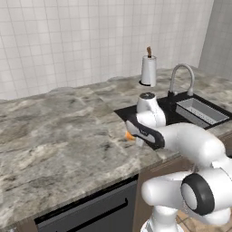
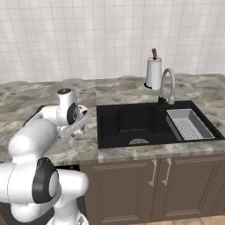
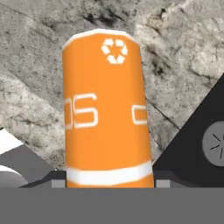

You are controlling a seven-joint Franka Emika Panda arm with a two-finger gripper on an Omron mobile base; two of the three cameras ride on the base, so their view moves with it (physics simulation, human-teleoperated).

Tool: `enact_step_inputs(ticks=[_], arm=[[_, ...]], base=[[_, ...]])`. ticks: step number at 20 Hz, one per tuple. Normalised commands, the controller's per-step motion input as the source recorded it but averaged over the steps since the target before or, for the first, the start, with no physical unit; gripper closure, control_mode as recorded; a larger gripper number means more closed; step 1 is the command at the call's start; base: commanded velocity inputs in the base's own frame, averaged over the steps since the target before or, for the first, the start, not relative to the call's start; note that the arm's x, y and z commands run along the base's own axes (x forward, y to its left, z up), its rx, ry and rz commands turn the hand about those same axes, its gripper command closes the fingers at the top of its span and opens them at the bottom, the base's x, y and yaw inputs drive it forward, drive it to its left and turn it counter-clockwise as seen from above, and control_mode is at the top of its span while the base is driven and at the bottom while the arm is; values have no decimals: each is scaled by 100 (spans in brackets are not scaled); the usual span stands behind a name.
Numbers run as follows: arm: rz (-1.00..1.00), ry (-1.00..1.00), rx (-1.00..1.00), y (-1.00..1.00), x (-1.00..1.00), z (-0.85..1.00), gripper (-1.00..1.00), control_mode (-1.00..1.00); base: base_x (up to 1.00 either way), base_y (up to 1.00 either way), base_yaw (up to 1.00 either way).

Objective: Restock the sink supplies by placing the sponge and soap dispenser on the counter and next to the sink. Make sure the soap dispenser is upright.

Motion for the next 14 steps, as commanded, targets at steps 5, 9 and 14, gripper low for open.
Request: enact_step_inputs(ticks=[5,9,14], arm=[[2,15,-50,8,95,0,100,-100],[0,16,-52,27,74,0,100,-100],[0,39,-40,37,70,0,100,-100]], base=[[0,0,0],[0,0,0],[0,0,0]])
